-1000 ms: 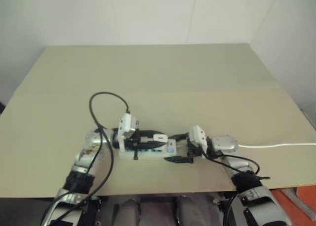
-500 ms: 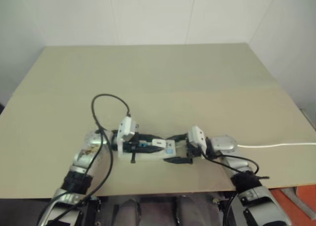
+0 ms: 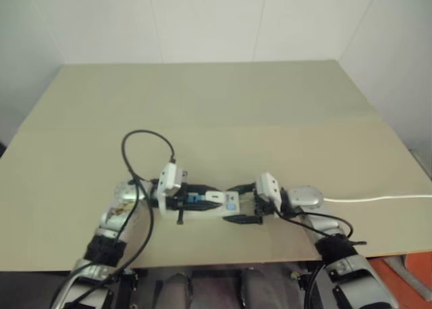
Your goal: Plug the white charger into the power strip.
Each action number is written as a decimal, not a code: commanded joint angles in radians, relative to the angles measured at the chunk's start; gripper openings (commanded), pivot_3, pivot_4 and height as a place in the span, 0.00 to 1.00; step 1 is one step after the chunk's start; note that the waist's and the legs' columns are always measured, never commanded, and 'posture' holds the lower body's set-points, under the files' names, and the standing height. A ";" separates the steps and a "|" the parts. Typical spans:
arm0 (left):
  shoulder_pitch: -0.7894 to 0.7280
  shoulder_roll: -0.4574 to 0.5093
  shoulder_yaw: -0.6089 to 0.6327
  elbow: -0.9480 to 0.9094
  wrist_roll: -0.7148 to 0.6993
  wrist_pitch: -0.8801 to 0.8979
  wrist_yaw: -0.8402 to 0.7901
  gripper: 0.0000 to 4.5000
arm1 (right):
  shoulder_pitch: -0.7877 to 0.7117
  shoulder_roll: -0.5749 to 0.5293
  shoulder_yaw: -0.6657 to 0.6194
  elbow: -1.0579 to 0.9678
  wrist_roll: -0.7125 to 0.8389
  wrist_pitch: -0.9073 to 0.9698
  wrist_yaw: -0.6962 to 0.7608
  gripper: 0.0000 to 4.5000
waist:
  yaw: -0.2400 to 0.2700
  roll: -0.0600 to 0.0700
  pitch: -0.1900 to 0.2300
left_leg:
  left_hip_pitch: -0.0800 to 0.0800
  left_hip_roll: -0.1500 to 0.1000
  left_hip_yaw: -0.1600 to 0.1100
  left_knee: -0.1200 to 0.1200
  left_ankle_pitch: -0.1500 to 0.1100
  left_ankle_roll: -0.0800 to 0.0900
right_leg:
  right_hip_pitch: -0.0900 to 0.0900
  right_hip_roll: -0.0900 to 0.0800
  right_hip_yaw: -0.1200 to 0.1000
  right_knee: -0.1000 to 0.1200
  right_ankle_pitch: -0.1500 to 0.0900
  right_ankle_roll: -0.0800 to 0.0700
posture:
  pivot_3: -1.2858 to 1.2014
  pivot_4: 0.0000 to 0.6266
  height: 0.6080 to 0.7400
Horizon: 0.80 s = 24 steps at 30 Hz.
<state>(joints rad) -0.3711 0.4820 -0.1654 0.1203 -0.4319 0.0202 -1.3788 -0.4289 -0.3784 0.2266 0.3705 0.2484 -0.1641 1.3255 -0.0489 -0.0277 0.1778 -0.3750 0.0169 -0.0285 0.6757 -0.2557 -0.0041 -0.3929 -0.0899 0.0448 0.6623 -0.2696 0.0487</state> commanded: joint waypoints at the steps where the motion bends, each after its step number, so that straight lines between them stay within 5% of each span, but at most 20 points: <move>1: 0.037 0.075 0.005 0.079 0.079 -0.013 -0.003 0.23 | 0.000 -0.016 -0.007 -0.010 -0.002 0.004 0.004 0.76 | -0.001 0.000 0.000 | 0.002 0.000 0.000 -0.001 0.000 0.000 | 0.002 0.000 0.000 -0.001 0.000 0.000 | 0.52 0.24 1.00; 24: 0.035 0.165 -0.097 -0.004 0.092 0.118 0.038 0.23 | -0.021 -0.020 -0.003 0.009 0.001 -0.006 -0.014 0.76 | -0.013 0.002 -0.004 | 0.006 0.000 0.000 -0.003 0.000 0.000 | 0.005 0.000 0.001 -0.001 0.000 0.000 | 0.52 0.24 1.00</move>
<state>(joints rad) -0.3873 0.5923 -0.2342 0.0687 -0.4266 0.0760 -1.3403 -0.4399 -0.3717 0.2527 0.3847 0.2492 -0.1640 1.3083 -0.0619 -0.0258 0.1742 -0.3690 0.0174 -0.0285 0.6726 -0.2558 -0.0041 -0.3878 -0.0895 0.0454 0.6607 -0.2697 0.0487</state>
